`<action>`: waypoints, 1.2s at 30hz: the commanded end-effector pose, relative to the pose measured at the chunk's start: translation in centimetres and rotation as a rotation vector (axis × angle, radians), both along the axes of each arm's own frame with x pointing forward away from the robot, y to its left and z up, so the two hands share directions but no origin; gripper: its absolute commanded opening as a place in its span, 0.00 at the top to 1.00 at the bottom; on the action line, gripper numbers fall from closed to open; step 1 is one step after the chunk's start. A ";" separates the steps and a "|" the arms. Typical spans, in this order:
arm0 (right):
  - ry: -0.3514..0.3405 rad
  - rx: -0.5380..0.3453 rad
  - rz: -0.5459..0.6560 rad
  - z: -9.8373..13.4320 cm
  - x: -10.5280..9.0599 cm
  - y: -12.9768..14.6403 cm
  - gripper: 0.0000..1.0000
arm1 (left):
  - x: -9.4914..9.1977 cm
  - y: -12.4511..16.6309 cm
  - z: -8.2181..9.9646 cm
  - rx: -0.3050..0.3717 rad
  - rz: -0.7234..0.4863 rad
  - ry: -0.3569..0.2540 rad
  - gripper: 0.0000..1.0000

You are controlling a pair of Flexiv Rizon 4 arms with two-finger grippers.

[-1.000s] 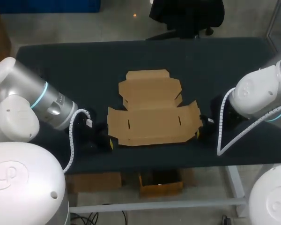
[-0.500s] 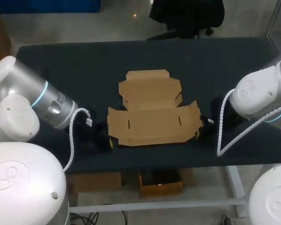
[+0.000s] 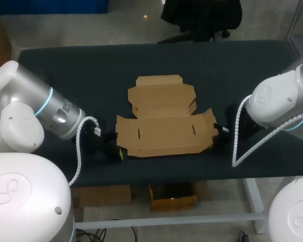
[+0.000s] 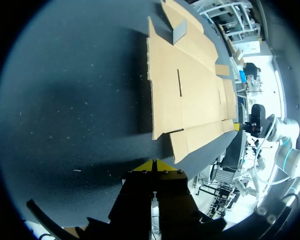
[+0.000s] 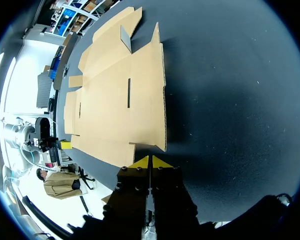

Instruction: Assemble the packaging by folding the flat box into shape, placing the metal phone stand inside, and closing the box properly

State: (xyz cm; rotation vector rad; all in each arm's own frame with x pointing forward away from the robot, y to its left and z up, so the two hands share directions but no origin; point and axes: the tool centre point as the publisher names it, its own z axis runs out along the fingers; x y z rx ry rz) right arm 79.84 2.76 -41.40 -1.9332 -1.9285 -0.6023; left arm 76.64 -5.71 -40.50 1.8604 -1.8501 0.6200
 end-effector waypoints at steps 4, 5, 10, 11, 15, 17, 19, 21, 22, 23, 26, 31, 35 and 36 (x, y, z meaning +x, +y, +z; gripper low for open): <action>0.005 -0.005 0.009 -0.1 0.4 0.5 1.00 | 0.4 -0.4 -0.4 0.004 -0.008 0.010 1.00; 0.005 -0.005 0.011 -0.1 0.5 0.6 1.00 | 0.5 -0.4 -0.5 0.007 -0.012 0.013 1.00; 0.008 -0.007 0.019 -0.1 0.7 0.9 1.00 | 0.5 -0.6 -0.6 0.011 -0.017 0.020 1.00; 0.008 -0.007 0.020 -0.1 0.7 1.0 1.00 | 0.5 -0.6 -0.6 0.011 -0.017 0.020 1.00; 0.010 -0.008 0.026 -0.1 0.8 1.2 1.00 | 0.4 -0.6 -0.6 0.013 -0.017 0.022 1.00; 0.011 -0.009 0.028 -0.1 0.8 1.2 1.00 | 0.4 -0.6 -0.6 0.014 -0.018 0.022 1.00; 0.013 -0.008 0.029 -0.2 0.8 1.2 1.00 | 0.3 -0.7 -0.6 0.014 -0.020 0.023 1.00; 0.014 -0.007 0.028 -0.3 0.8 1.2 1.00 | 0.3 -0.7 -0.7 0.015 -0.023 0.024 1.00; 0.015 -0.007 0.028 -0.3 0.8 1.2 1.00 | 0.3 -0.8 -0.7 0.014 -0.024 0.025 1.00; 0.016 -0.006 0.027 -0.4 0.7 1.2 1.00 | 0.3 -0.8 -0.7 0.014 -0.025 0.027 1.00; 0.018 -0.005 0.027 -0.4 0.7 1.2 1.00 | 0.3 -0.8 -0.7 0.011 -0.026 0.028 1.00; 0.016 -0.004 0.026 -0.5 0.5 1.3 1.00 | 0.3 -1.1 -0.7 0.008 -0.030 0.027 1.00; 0.017 -0.002 0.025 -0.5 0.5 1.4 1.00 | 0.3 -1.2 -0.8 0.005 -0.032 0.031 1.00; 0.017 -0.002 0.024 -0.6 0.5 1.4 1.00 | 0.3 -1.2 -0.8 0.005 -0.032 0.032 1.00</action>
